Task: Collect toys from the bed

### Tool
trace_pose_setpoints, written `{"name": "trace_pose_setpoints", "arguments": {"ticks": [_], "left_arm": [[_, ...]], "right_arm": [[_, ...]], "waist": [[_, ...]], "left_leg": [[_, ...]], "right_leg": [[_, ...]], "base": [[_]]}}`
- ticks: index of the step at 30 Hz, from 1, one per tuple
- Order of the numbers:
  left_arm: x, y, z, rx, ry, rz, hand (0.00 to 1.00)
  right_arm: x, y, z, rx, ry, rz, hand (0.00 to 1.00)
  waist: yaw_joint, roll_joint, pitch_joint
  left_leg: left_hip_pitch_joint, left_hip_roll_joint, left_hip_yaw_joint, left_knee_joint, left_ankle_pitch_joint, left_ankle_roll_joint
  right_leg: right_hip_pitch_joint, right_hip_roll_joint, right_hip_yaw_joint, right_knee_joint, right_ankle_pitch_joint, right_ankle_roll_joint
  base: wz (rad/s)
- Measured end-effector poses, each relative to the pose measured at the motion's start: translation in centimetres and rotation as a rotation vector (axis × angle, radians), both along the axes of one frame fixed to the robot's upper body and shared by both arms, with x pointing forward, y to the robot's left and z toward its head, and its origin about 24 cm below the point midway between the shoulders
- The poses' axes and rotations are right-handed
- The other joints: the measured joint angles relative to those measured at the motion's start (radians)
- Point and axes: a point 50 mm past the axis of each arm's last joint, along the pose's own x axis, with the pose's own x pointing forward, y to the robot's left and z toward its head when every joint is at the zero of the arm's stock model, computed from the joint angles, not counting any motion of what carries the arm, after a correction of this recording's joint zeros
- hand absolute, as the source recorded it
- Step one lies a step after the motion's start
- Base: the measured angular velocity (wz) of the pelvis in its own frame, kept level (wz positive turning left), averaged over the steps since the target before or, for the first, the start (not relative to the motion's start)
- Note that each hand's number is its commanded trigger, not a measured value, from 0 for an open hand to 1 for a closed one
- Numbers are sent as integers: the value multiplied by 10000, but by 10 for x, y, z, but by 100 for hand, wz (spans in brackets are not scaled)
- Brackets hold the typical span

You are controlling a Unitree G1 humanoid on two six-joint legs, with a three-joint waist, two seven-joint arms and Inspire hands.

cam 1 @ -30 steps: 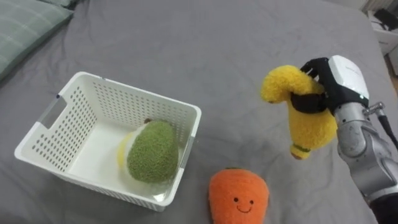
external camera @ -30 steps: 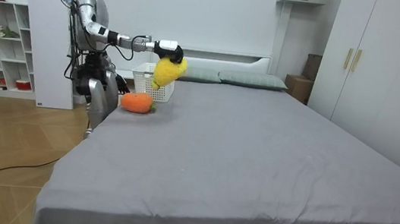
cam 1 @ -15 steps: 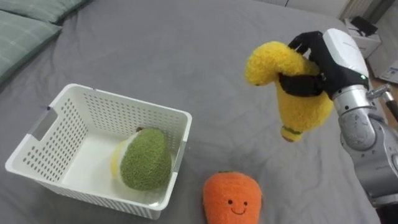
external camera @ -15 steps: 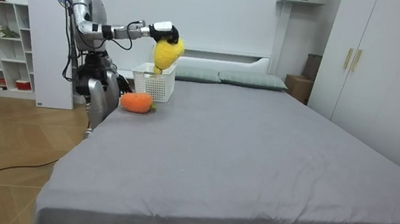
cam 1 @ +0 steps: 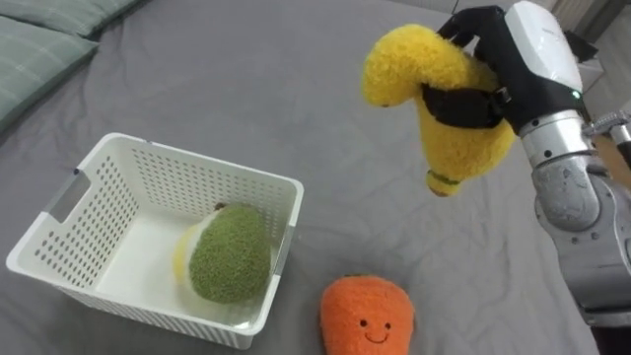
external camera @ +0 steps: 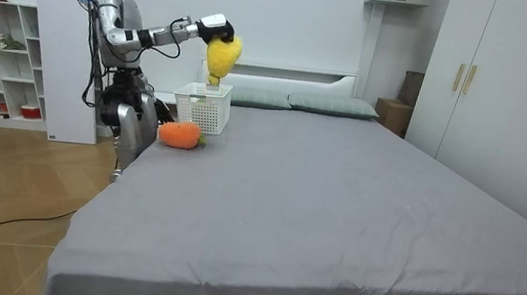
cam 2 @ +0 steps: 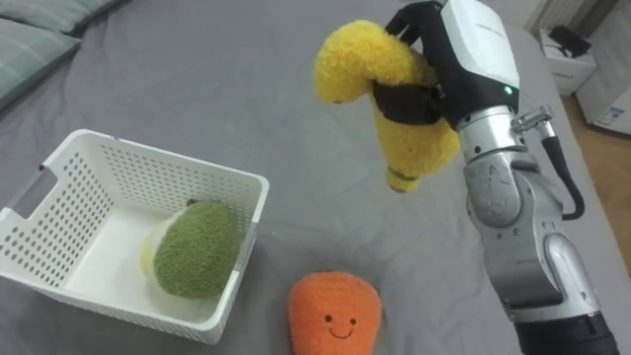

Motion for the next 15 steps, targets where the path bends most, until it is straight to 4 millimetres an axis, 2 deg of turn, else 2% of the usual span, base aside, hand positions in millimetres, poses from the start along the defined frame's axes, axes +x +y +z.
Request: {"name": "trace_pose_setpoints", "arguments": {"ticks": [10, 15], "left_arm": [[2, 0, 1, 153, 145, -644, 0], [5, -1, 2, 208, 37, -682, 0]], "right_arm": [[-4, 18, 4, -24, 55, 787, 100], [-3, 27, -2, -52, 504, 1198, 100]], "waist": [[316, -68, 41], [525, -151, 31]], "left_leg": [[-13, 7, -17, -17, -44, -1], [-13, 1, -22, -16, -48, 4]], "right_leg": [[9, 14, 48, 19, -2, 1], [8, 16, 80, 21, -1, 2]], "base": [[0], [0]]}}
